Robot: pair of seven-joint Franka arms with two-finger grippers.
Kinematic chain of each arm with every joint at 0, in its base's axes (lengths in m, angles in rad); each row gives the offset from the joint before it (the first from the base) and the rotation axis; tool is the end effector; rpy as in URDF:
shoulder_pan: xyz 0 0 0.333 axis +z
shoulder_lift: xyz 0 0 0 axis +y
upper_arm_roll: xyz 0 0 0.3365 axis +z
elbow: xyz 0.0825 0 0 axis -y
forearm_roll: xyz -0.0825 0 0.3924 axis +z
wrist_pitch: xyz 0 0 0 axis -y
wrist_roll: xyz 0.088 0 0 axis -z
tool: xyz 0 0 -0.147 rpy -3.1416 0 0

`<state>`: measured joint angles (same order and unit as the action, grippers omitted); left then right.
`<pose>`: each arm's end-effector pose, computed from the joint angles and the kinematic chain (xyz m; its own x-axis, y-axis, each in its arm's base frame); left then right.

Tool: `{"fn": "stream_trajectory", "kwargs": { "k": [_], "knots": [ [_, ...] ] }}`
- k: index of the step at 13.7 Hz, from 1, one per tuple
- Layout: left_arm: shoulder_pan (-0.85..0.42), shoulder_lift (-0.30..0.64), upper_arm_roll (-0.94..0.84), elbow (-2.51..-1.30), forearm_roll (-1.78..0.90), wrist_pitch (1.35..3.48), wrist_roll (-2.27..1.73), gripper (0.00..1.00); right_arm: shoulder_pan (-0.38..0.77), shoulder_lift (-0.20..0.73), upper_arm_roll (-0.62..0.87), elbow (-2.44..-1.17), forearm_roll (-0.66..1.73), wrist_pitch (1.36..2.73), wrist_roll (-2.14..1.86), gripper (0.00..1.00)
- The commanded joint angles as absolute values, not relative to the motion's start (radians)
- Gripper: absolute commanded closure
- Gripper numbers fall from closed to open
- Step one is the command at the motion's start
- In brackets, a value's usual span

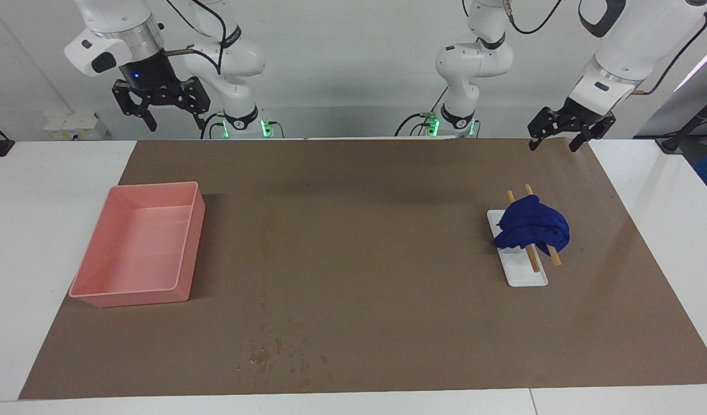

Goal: Wipe water with towel using both arms
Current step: 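Reach the left gripper to the blue towel on the white tray and grasp it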

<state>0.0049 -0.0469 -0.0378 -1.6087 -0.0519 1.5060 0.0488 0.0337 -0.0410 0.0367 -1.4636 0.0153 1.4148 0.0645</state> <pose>0.5374 -0.0261 0.6075 0.9950 -0.0847 -0.0532 -0.0819 -0.9952 0.0528 0.5299 0.0403 0.6645 0.9999 0.0082 -0.0087 0.0081 -0.9999 -0.0131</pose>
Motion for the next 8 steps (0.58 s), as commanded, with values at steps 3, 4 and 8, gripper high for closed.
{"fn": "stream_trajectory", "kwargs": {
  "k": [3,4,8],
  "knots": [
    [0.003,-0.04,-0.034,-1.588,-0.054,1.523,0.063,0.0,0.023,-0.028,0.041,-1.439,0.02,1.402,0.054,0.0],
    [0.008,-0.047,-0.032,-1.615,-0.052,1.576,0.063,0.0,0.023,-0.028,0.041,-1.44,0.02,1.402,0.054,0.0],
    [0.025,-0.065,-0.028,-1.79,0.006,1.871,0.045,0.0,0.023,-0.028,0.041,-1.442,0.021,1.402,0.054,0.0]
  ]
}}
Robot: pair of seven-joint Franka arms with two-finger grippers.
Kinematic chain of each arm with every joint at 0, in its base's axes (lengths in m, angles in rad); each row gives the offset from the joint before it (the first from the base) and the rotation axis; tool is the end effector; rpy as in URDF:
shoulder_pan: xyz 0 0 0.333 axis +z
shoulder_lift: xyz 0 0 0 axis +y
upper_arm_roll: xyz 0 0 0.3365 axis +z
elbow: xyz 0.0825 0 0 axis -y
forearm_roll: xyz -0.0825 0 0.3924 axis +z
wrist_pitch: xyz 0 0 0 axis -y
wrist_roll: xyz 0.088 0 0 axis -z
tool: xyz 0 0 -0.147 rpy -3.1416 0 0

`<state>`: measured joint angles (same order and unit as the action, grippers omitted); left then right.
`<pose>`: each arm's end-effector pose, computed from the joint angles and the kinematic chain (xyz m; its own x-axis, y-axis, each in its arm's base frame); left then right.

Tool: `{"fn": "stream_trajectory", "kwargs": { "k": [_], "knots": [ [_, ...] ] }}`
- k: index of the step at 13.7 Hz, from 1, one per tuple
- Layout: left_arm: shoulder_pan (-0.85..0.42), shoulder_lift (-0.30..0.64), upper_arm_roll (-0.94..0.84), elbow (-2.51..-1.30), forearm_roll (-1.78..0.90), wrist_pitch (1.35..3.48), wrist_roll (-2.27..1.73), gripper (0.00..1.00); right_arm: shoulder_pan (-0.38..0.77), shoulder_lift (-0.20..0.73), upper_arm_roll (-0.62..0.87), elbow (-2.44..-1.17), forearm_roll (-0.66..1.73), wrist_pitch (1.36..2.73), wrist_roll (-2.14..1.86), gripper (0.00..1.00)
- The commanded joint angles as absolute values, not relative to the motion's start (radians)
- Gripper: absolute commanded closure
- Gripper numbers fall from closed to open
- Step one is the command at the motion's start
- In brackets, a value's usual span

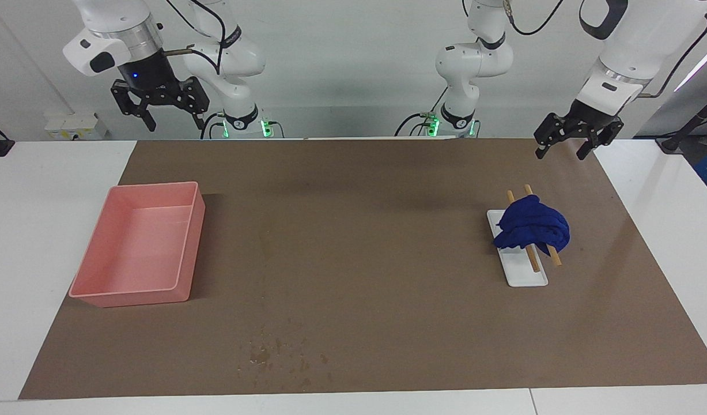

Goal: Wipe water with towel using both arms
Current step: 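Reach the left gripper to the blue towel on the white tray and grasp it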

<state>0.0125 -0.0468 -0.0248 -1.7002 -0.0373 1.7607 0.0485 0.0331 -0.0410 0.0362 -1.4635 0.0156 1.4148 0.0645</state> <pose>0.5677 -0.0120 0.5862 0.9926 -0.0537 0.1086 -0.0574 -0.9979 0.0308 0.5299 0.0397 0.6645 0.9999 0.0072 -0.0086 0.0071 -0.9999 -0.0134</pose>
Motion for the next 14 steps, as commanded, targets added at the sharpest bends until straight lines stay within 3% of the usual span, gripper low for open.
{"fn": "stream_trajectory", "kwargs": {
  "k": [1,5,14],
  "knots": [
    [0.026,-0.048,-0.028,-1.817,0.024,1.912,0.041,0.0,0.023,-0.028,0.041,-1.442,0.021,1.402,0.054,0.0],
    [0.051,-0.012,-0.028,-2.048,0.061,2.234,0.003,0.0,0.023,-0.028,0.041,-1.442,0.023,1.404,0.054,0.0],
    [0.038,0.046,-0.028,-2.106,0.14,2.41,-0.011,0.0,0.023,-0.028,0.041,-1.445,0.025,1.405,0.054,0.0]
  ]
}}
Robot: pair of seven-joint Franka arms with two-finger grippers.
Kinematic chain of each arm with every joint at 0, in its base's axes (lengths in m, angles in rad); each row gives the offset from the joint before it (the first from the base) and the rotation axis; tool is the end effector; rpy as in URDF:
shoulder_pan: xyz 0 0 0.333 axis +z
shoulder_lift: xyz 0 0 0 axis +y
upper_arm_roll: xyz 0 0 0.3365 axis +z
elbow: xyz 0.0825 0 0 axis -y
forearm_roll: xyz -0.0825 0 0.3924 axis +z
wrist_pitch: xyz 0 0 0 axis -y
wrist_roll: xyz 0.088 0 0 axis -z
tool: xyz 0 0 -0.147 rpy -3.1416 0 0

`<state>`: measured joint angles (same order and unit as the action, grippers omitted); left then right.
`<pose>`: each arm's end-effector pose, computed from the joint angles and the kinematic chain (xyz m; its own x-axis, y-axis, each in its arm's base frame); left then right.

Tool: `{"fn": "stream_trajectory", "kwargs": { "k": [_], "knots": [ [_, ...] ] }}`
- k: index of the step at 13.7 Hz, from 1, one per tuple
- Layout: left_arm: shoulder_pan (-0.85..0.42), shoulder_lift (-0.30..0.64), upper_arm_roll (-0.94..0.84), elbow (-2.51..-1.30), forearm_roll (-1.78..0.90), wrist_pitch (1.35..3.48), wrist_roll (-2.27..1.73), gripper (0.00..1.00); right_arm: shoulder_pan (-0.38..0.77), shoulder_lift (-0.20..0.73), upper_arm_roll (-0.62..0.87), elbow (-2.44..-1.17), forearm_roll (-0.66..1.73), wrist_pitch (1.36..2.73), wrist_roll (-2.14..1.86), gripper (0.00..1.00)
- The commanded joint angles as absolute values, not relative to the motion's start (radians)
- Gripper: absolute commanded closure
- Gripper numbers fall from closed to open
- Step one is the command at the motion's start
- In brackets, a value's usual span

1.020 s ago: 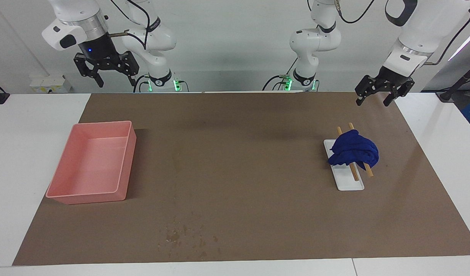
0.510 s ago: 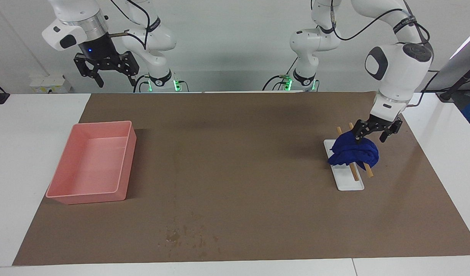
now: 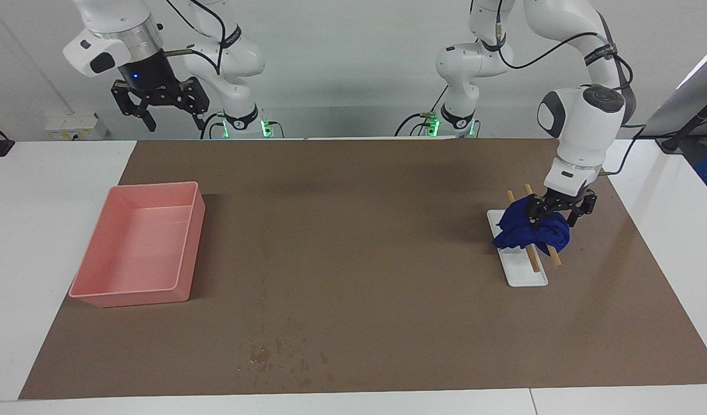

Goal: Wipe water with towel using both arms
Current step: 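Reach the left gripper to the blue towel on the white tray and grasp it, then lift the blue towel with the left gripper toward the table center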

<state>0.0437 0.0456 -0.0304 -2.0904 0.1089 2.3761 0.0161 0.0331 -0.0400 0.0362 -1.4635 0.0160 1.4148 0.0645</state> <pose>0.5938 0.0122 0.4032 0.9691 -0.0811 0.2328 -0.0606 -0.9937 -0.0942 0.5303 0.0398 0.6640 0.9999 0.0072 -0.0096 0.0071 -0.9999 -0.0138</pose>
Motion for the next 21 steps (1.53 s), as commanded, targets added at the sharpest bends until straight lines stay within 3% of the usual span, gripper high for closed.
{"fn": "stream_trajectory", "kwargs": {
  "k": [1,3,6,10,18,21],
  "knots": [
    [0.037,0.048,-0.028,-2.106,0.14,2.411,-0.021,0.08,0.023,-0.028,0.041,-1.445,0.025,1.405,0.052,0.0],
    [0.035,0.049,-0.028,-2.099,0.14,2.407,-0.049,0.55,0.023,-0.028,0.041,-1.445,0.025,1.405,0.052,0.0],
    [0.04,0.058,-0.028,-2.076,0.14,2.388,-0.048,0.99,0.025,-0.029,0.041,-1.448,0.025,1.405,0.052,0.0],
    [0.037,0.078,-0.028,-1.991,0.144,2.295,-0.049,1.0,0.026,-0.032,0.041,-1.454,0.026,1.405,0.054,0.0],
    [0.04,0.078,-0.032,-1.97,0.138,2.266,-0.112,1.0,0.026,-0.032,0.041,-1.454,0.026,1.405,0.054,0.0],
    [0.051,0.077,-0.032,-1.918,-0.03,2.172,-0.263,1.0,0.026,-0.035,0.041,-1.46,0.028,1.404,0.055,0.0]
  ]
}}
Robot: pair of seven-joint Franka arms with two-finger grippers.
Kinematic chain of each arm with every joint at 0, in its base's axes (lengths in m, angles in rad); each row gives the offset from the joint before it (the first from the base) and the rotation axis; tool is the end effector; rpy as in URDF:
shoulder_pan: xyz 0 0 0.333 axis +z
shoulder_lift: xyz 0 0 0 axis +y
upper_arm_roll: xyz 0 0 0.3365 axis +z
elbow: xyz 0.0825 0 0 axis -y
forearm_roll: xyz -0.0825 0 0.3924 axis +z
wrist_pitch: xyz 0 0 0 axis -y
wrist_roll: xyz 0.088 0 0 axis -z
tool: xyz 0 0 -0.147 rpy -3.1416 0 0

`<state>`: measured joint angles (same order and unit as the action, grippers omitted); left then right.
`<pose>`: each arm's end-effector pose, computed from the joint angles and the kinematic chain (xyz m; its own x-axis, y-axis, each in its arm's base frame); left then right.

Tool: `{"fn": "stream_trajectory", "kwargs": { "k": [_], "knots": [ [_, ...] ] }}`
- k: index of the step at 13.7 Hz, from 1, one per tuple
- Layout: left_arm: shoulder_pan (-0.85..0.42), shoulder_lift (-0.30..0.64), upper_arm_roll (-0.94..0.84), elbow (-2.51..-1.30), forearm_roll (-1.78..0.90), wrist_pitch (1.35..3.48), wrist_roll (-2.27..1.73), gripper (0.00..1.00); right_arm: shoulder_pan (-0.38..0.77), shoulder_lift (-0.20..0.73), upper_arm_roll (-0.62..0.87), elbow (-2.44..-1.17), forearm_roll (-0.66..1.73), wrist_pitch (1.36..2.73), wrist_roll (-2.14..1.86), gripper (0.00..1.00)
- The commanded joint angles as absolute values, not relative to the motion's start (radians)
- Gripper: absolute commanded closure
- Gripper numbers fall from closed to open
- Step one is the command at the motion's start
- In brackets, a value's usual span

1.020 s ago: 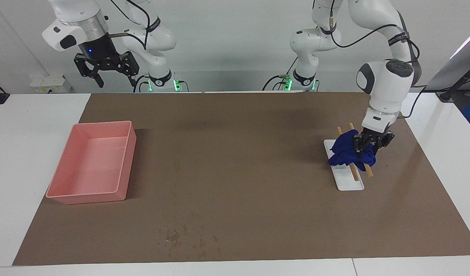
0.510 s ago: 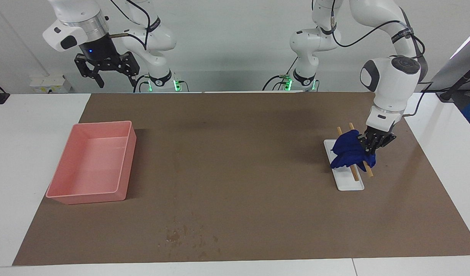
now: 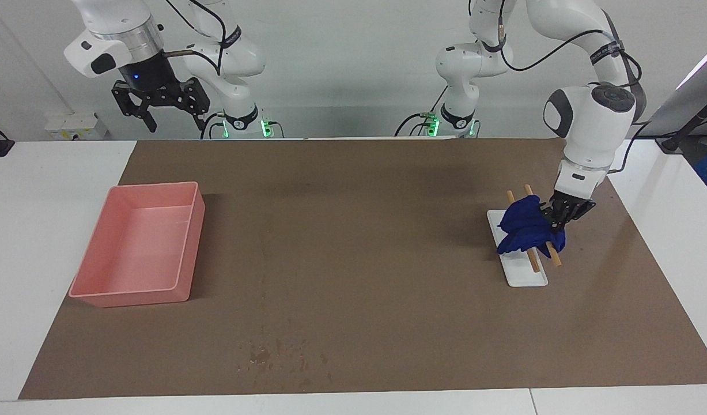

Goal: Wipe water with towel using both arms
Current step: 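Lift the blue towel with the left gripper toward the table center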

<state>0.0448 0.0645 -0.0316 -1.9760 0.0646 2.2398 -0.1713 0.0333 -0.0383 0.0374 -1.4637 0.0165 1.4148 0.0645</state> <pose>0.6066 0.0122 0.4329 0.9684 0.1439 0.2035 0.1513 -0.9883 -0.0211 0.5308 0.0407 0.6630 0.9999 0.0087 -0.0115 0.0086 -0.9999 -0.0142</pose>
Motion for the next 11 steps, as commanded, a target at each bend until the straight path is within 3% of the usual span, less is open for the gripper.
{"fn": "stream_trajectory", "kwargs": {
  "k": [1,7,11],
  "knots": [
    [0.052,0.071,-0.031,-1.913,-0.11,2.161,-0.303,1.0,0.026,-0.038,0.043,-1.469,0.031,1.402,0.067,0.0],
    [0.112,0.045,-0.026,-1.821,-0.562,2.013,-0.861,1.0,0.026,-0.041,0.04,-1.485,0.156,1.428,0.254,0.0],
    [0.091,-0.004,-0.041,-1.821,-0.688,2.01,-1.119,1.0,0.026,-0.06,0.04,-1.528,0.296,1.46,0.411,0.0]
  ]
}}
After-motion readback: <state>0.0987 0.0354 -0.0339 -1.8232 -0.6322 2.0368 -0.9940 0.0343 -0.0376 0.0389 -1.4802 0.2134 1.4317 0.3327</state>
